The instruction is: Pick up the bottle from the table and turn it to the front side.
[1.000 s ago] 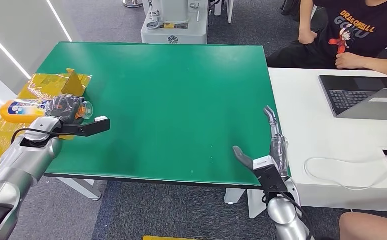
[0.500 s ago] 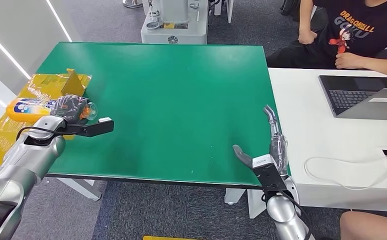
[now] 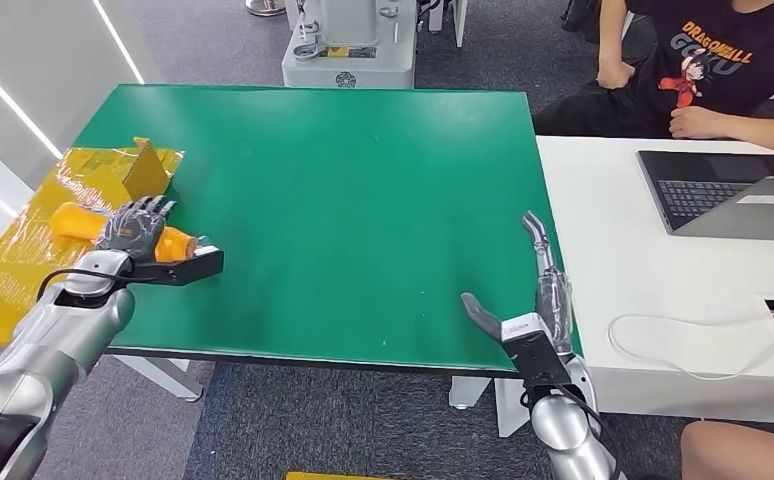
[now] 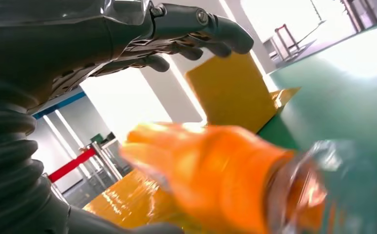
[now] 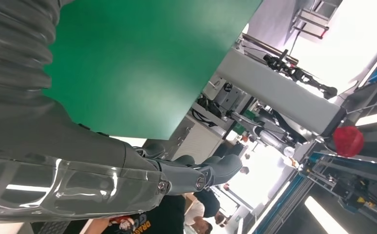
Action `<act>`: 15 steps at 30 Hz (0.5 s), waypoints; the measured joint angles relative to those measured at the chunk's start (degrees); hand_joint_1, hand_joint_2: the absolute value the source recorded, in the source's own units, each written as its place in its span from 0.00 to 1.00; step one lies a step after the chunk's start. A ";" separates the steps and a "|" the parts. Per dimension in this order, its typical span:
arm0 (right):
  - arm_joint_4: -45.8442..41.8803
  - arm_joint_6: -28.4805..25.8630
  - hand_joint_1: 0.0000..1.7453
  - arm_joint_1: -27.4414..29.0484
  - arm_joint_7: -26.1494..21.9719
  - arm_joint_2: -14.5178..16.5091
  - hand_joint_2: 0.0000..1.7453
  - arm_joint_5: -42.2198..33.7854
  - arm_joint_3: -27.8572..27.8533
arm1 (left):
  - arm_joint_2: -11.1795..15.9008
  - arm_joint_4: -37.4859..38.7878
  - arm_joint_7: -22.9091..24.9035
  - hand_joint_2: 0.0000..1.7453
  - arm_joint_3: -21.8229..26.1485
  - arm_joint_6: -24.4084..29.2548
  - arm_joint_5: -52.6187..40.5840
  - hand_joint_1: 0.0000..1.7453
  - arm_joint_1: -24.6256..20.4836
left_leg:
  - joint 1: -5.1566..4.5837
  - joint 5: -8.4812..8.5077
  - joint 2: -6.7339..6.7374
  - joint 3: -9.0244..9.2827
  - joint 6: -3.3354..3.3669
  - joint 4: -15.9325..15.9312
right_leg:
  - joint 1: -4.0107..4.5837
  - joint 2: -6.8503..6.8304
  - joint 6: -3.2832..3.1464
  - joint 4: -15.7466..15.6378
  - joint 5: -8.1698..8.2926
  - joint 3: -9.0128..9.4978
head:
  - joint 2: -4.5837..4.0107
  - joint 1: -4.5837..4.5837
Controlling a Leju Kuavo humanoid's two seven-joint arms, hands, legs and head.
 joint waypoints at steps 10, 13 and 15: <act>-0.13 0.55 0.00 -0.02 0.26 -0.07 1.00 -0.16 0.36 | 1.00 0.36 1.01 1.00 2.03 0.87 0.50 0.00 3.93 | 0.00 0.00 -0.02 0.01 0.00 0.00 | 0.00 -0.02 0.00 -0.01 -0.01 0.00 | 0.00 0.00; -0.13 0.64 0.00 -0.01 0.25 -0.07 1.00 -0.16 0.37 | 1.04 0.36 1.03 1.00 2.11 1.13 0.31 0.00 4.15 | 0.00 0.00 -0.02 0.01 0.00 0.00 | 0.00 -0.02 0.00 0.00 0.00 0.01 | 0.00 -0.01; -0.13 0.72 0.00 -0.02 0.24 -0.07 1.00 -0.16 0.38 | 1.04 0.36 1.02 1.00 2.30 1.66 0.23 0.00 4.47 | 0.00 0.00 -0.01 0.01 0.00 0.00 | 0.00 -0.02 0.00 0.00 0.00 0.01 | 0.00 -0.01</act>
